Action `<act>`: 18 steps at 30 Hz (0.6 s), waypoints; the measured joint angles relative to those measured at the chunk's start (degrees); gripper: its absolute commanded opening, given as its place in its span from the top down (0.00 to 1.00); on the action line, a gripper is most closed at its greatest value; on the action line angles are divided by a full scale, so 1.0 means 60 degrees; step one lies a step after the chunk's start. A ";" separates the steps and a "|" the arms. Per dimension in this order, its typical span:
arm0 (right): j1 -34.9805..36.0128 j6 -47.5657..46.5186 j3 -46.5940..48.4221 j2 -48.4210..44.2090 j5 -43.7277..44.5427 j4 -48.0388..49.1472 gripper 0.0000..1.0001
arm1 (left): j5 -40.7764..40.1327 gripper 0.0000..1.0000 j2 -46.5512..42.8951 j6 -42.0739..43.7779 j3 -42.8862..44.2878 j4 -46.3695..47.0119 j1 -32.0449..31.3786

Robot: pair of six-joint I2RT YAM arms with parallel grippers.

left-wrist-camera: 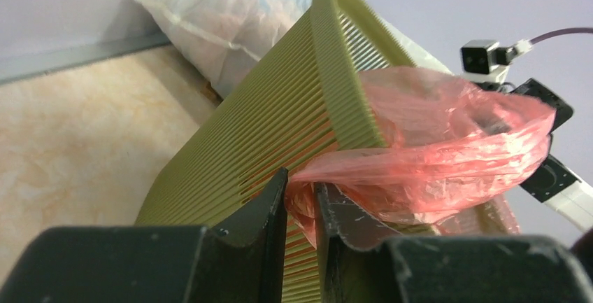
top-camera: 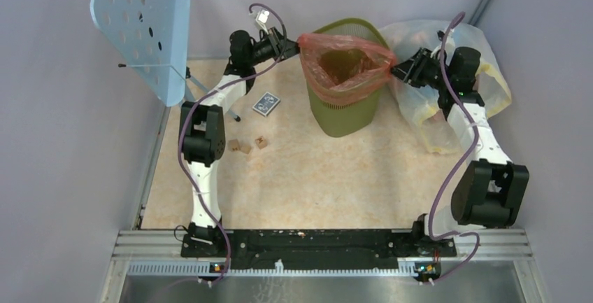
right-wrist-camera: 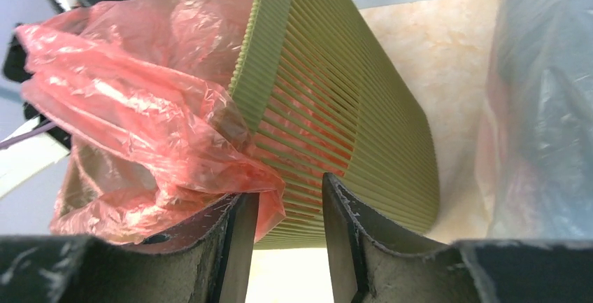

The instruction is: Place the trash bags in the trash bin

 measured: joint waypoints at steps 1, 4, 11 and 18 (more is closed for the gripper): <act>0.0025 -0.0004 -0.0106 -0.0226 -0.0036 -0.0018 0.60 | 0.0087 0.74 -0.0047 -0.0033 -0.0189 0.0080 0.0015; 0.0277 -0.0058 -0.0401 -0.0914 -0.0025 -0.0084 0.60 | 0.0342 0.74 -0.0288 -0.0080 -0.0860 0.0124 0.0055; 0.1632 -0.0171 -0.1661 -0.3366 0.0189 -0.0849 0.64 | 0.0437 0.74 -0.1220 0.0816 -0.1810 -0.1220 0.0164; 0.1756 0.0091 -0.3126 -0.5125 0.0302 -0.1727 0.63 | 0.0623 0.74 -0.2087 0.1741 -0.1810 -0.2721 0.0007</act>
